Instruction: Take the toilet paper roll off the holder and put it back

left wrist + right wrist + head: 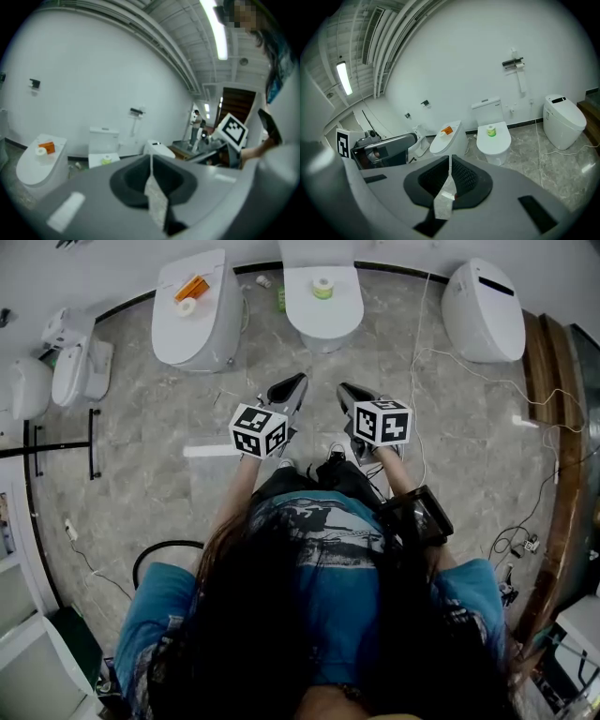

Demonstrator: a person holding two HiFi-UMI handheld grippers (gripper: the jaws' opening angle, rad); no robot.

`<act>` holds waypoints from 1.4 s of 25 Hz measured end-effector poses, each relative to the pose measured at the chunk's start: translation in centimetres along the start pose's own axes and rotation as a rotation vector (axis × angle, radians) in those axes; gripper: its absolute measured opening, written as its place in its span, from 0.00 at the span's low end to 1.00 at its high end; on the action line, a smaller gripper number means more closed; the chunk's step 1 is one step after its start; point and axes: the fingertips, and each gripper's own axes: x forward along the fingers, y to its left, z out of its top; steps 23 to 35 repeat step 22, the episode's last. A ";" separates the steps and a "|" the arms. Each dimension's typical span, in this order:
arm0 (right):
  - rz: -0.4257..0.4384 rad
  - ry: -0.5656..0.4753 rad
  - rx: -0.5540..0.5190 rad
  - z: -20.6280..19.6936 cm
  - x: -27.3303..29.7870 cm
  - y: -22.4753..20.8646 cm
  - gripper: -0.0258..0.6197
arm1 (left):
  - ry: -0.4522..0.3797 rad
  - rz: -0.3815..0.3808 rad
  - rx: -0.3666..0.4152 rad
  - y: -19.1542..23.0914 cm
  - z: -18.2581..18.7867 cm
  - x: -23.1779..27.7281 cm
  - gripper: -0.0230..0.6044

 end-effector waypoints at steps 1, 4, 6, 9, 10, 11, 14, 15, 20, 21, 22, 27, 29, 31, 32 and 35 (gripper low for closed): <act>-0.001 0.000 -0.001 -0.2 0.2 0.6 0.09 | -0.002 -0.004 0.001 0.3 0.0 -0.5 0.06; -0.004 -0.002 -0.003 -0.4 0.6 2.0 0.09 | -0.005 -0.014 0.006 0.8 0.1 -1.6 0.06; -0.010 -0.006 0.000 -0.4 0.8 2.5 0.09 | -0.004 -0.024 0.009 1.0 0.1 -2.1 0.06; -0.020 -0.004 0.001 -0.8 1.0 3.2 0.09 | -0.003 -0.038 0.011 1.1 -0.1 -2.7 0.06; -0.023 -0.002 0.002 -1.0 1.0 3.3 0.09 | -0.001 -0.042 0.013 1.1 -0.2 -3.0 0.06; -0.026 0.000 0.004 -1.2 1.0 3.5 0.09 | 0.001 -0.046 0.014 1.0 -0.4 -3.1 0.06; -0.033 0.003 0.010 -1.9 0.6 3.8 0.09 | -0.001 -0.057 0.014 0.7 -0.7 -3.6 0.06; -0.035 0.003 0.012 -2.1 0.6 3.9 0.09 | -0.002 -0.061 0.014 0.6 -0.7 -3.7 0.06; -0.046 0.022 0.007 -2.9 0.9 4.2 0.09 | -0.017 -0.059 -0.001 1.0 -1.3 -4.4 0.06; -0.044 0.031 0.002 -3.2 1.1 4.3 0.09 | -0.022 -0.053 -0.009 1.2 -1.5 -4.6 0.06; -0.042 0.042 -0.005 -3.4 1.3 4.5 0.09 | -0.027 -0.046 -0.017 1.4 -1.7 -4.9 0.06; -0.042 0.042 -0.005 -3.4 1.3 4.5 0.09 | -0.027 -0.046 -0.017 1.4 -1.7 -4.9 0.06; -0.042 0.042 -0.005 -3.4 1.3 4.5 0.09 | -0.027 -0.046 -0.017 1.4 -1.7 -4.9 0.06; -0.042 0.042 -0.005 -3.4 1.3 4.5 0.09 | -0.027 -0.046 -0.017 1.4 -1.7 -4.9 0.06; -0.042 0.042 -0.005 -3.4 1.3 4.5 0.09 | -0.027 -0.046 -0.017 1.4 -1.7 -4.9 0.06; -0.042 0.042 -0.005 -3.4 1.3 4.5 0.09 | -0.027 -0.046 -0.017 1.4 -1.7 -4.9 0.06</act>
